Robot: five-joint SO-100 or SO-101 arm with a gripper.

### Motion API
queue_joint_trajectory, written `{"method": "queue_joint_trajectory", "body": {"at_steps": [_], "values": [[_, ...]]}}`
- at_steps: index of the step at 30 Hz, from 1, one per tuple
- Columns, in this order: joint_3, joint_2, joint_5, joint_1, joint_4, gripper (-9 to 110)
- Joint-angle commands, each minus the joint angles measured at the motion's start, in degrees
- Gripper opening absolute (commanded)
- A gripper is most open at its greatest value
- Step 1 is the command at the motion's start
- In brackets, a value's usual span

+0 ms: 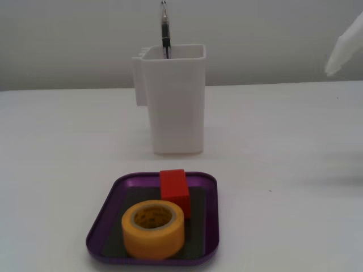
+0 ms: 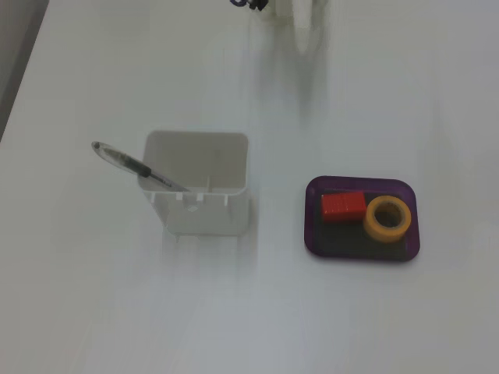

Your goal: Pick up the red cube and place it in the box.

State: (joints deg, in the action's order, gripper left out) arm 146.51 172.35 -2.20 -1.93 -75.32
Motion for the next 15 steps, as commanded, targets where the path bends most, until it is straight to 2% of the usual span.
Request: {"method": "queue_joint_trajectory", "body": {"at_steps": [1,15], "values": [[5.8,5.19,-0.26,2.37,3.34,20],[22.5,19.34,0.0,3.6,5.1,20]]}}
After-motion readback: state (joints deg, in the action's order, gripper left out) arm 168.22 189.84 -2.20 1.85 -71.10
